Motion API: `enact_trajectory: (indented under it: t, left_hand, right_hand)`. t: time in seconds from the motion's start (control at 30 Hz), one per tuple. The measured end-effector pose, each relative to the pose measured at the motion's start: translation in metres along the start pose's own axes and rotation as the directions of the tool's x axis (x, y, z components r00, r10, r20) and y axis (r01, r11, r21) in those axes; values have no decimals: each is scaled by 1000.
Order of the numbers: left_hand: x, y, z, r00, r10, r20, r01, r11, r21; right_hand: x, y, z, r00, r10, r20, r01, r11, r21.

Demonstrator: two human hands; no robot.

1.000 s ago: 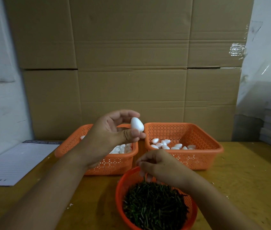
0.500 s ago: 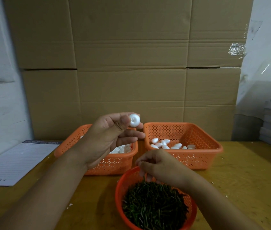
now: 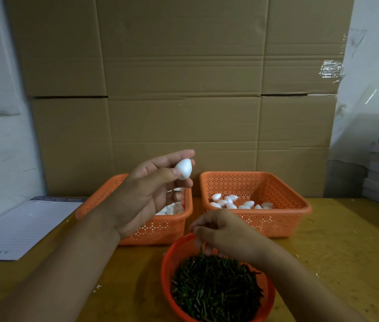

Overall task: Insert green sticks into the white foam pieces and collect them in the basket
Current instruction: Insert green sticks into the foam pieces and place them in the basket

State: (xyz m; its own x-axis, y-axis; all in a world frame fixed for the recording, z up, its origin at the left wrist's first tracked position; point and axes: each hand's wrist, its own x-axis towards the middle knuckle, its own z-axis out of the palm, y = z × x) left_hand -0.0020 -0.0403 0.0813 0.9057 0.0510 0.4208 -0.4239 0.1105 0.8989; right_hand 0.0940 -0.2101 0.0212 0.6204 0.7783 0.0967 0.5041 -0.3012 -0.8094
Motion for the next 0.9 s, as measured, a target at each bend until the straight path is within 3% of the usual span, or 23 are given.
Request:
enact_trajectory:
  t: [0.23,0.57,0.77,0.9]
  left_hand:
    - [3,-3,-1,999,-38,3,38,997,-74]
    - [2,-1,-5,987,-110,118,139,948,-285]
    - [4,-3,-7,986,-117,118,147,945,-291]
    - [3,-5,-4,993,-61,98,81,974,-212]
  right_hand:
    - [0,1,0,1000,0,-3,0,1000,-10]
    - [1,1,2,1000,-1,-9,1,1000,-19]
    - [1,0,2,1000,-1,-7,1,1000,-15]
    - [0,0,2,1000,1,1,-1,1000,-26]
